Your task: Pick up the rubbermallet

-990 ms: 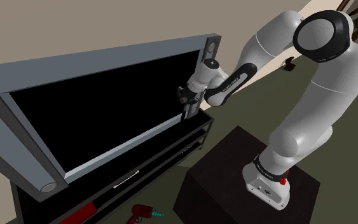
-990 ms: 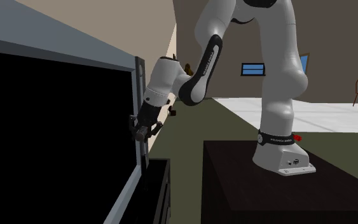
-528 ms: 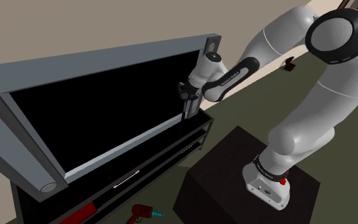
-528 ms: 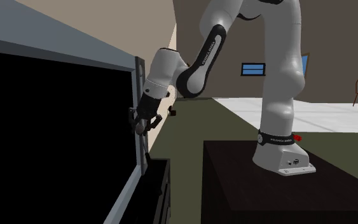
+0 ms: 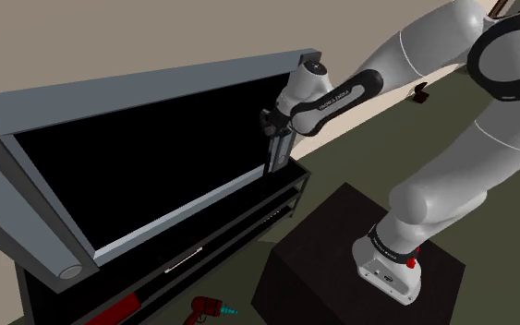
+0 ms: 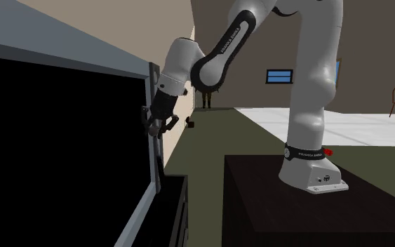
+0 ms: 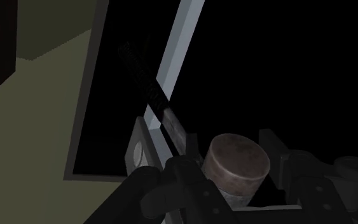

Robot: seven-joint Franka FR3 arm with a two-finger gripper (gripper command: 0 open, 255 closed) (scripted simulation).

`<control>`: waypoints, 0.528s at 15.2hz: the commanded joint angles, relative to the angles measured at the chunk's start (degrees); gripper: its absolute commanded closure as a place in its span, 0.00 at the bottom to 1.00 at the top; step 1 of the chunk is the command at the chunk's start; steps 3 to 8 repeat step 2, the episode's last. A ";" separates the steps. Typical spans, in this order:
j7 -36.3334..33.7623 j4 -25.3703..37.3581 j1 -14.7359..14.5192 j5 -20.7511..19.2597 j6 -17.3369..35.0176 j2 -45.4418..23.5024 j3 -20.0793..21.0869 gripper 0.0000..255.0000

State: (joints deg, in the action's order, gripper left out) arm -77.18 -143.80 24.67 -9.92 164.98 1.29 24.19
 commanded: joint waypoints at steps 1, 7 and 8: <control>1.06 0.11 -0.19 1.41 -0.77 0.74 0.03 1.00; 1.07 0.11 -0.21 1.43 -0.76 0.74 0.02 1.00; 1.07 0.11 -0.21 1.43 -0.76 0.74 0.02 1.00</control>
